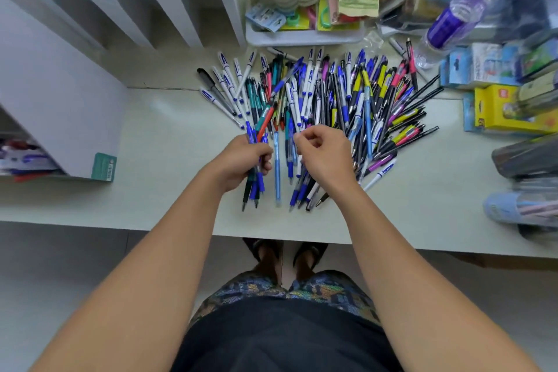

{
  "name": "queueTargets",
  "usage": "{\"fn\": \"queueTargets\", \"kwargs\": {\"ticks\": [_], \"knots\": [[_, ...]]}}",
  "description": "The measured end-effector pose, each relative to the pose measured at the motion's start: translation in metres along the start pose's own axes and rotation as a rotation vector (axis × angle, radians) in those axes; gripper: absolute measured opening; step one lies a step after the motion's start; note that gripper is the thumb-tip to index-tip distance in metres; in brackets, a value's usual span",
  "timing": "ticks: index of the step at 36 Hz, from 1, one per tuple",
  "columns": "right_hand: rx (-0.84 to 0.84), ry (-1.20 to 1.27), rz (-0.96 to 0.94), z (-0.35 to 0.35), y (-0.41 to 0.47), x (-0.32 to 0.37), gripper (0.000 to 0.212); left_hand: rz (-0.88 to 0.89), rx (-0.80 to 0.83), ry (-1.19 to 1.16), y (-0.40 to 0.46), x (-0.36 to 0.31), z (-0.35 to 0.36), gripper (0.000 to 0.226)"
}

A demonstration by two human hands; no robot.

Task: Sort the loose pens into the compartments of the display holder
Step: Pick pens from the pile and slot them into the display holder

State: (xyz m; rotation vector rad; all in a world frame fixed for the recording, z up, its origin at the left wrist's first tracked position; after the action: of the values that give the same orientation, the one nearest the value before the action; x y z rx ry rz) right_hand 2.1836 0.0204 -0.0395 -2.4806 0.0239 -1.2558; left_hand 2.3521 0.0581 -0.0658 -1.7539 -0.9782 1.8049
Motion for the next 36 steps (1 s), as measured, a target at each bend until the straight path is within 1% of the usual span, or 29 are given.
{"fn": "queueTargets", "kwargs": {"ticks": [2, 3, 5, 7, 8, 10, 13, 16, 20, 22, 23, 24, 26, 27, 29, 31, 32, 36], "knots": [[0.053, 0.122, 0.021, 0.003, 0.003, 0.013, 0.012, 0.024, 0.083, -0.028, -0.013, -0.002, 0.002, 0.02], [0.092, 0.201, 0.048, 0.006, 0.006, 0.019, 0.012, 0.036, 0.1, -0.03, -0.018, -0.003, 0.002, 0.02], [0.18, 0.363, 0.105, 0.01, 0.012, 0.03, 0.031, 0.055, 0.144, -0.039, -0.027, -0.005, 0.004, 0.021], [0.23, 0.428, 0.085, 0.009, 0.018, 0.041, 0.041, 0.058, 0.204, -0.046, -0.035, -0.008, 0.008, 0.022], [0.244, 0.435, 0.053, 0.008, 0.02, 0.046, 0.04, 0.059, 0.233, -0.039, -0.038, -0.009, 0.01, 0.022], [0.264, 0.455, 0.006, 0.006, 0.022, 0.055, 0.031, 0.064, 0.267, -0.016, -0.045, -0.013, 0.012, 0.019], [0.273, 0.407, -0.045, 0.004, 0.023, 0.064, 0.021, 0.061, 0.297, -0.01, -0.052, -0.018, 0.013, 0.016], [0.317, 0.318, -0.077, 0.005, 0.021, 0.073, 0.022, 0.053, 0.287, -0.081, -0.054, -0.024, 0.012, 0.015], [0.369, 0.242, -0.079, 0.012, 0.014, 0.082, 0.029, 0.079, 0.282, -0.167, -0.055, -0.039, 0.014, 0.013], [0.313, 0.212, -0.079, 0.011, 0.011, 0.088, 0.035, 0.088, 0.261, -0.196, -0.055, -0.045, 0.014, 0.01], [0.251, 0.242, -0.075, 0.009, 0.009, 0.089, 0.038, 0.1, 0.229, -0.233, -0.055, -0.048, 0.013, 0.009], [0.17, 0.323, -0.048, 0.006, 0.006, 0.089, 0.04, 0.114, 0.18, -0.307, -0.053, -0.05, 0.011, 0.008], [0.012, 0.553, 0.052, 0.001, -0.002, 0.084, 0.044, 0.125, 0.026, -0.564, -0.048, -0.054, 0.001, 0.01], [-0.039, 0.642, 0.099, 0.001, -0.008, 0.079, 0.048, 0.124, -0.052, -0.699, -0.046, -0.056, -0.005, 0.011], [-0.075, 0.736, 0.168, 0.006, -0.022, 0.069, 0.052, 0.117, -0.136, -0.901, -0.044, -0.059, -0.012, 0.013], [-0.088, 0.806, 0.215, 0.014, -0.034, 0.063, 0.052, 0.114, -0.137, -1.02, -0.046, -0.063, -0.011, 0.018], [-0.102, 0.842, 0.233, 0.018, -0.038, 0.061, 0.052, 0.117, -0.126, -1.043, -0.048, -0.064, -0.008, 0.02], [-0.136, 0.963, 0.242, 0.027, -0.043, 0.072, 0.048, 0.137, -0.099, -1.008, -0.064, -0.06, 0.016, 0.024]]}}
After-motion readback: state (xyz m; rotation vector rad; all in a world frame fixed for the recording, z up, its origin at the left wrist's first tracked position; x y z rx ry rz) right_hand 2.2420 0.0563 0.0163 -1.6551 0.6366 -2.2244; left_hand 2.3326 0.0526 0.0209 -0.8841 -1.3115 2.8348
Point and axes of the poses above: each hand's wrist, its own y-axis towards the middle knuckle, its own z-axis out of the palm, x = y × z, the point moved 4 cm from there along y, towards the middle knuckle, and after that the axes turned 7 degrees about -y, right-handed, at the moved point
